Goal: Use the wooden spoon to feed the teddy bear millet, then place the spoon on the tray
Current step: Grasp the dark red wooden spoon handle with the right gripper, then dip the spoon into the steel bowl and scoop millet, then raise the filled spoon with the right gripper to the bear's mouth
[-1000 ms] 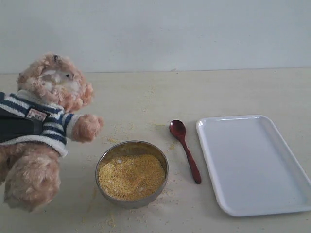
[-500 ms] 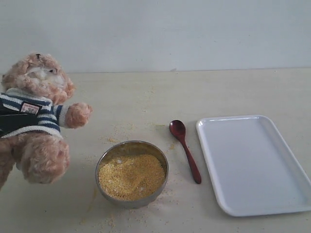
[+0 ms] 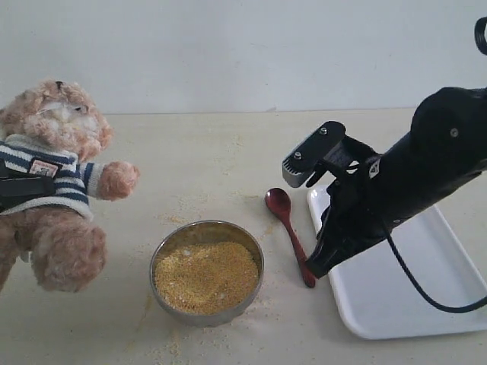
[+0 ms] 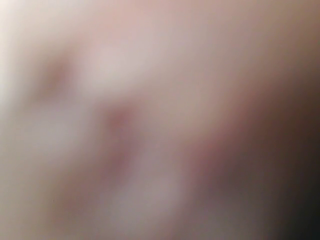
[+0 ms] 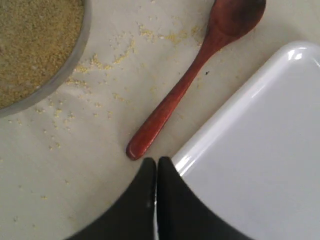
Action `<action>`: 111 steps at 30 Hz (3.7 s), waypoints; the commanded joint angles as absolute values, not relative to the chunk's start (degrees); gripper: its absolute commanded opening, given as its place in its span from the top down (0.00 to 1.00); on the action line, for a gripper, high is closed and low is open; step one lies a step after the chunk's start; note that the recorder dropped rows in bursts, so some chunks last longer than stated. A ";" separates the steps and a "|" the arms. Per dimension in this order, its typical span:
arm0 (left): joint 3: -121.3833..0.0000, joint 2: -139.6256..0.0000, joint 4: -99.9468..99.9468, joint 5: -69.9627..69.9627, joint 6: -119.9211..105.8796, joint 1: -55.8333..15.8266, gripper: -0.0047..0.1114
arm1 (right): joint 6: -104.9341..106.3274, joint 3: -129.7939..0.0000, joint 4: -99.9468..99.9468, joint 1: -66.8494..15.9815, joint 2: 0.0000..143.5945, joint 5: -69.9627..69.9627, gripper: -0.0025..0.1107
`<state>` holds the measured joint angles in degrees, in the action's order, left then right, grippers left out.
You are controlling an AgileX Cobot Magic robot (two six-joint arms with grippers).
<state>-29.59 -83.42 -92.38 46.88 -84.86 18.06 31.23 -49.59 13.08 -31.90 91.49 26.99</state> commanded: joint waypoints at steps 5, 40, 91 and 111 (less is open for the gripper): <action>-29.40 -83.36 -93.57 47.95 -85.28 18.11 0.92 | 36.63 -50.04 25.04 -31.93 95.96 21.87 0.57; -29.40 -83.36 -94.03 49.45 -84.88 18.11 0.92 | 37.75 -50.44 29.54 -31.93 101.58 10.90 0.98; -29.40 -83.36 -92.08 47.76 -85.09 18.11 0.92 | 14.25 -57.28 -27.36 -58.32 96.56 43.18 0.98; -23.17 -83.36 -73.52 67.18 -60.90 18.11 0.92 | 27.17 -80.34 12.48 -48.48 90.69 59.19 0.98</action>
<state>-23.66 -83.32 -72.42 64.82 -61.71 18.06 26.76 -77.34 8.93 -48.65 91.13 59.74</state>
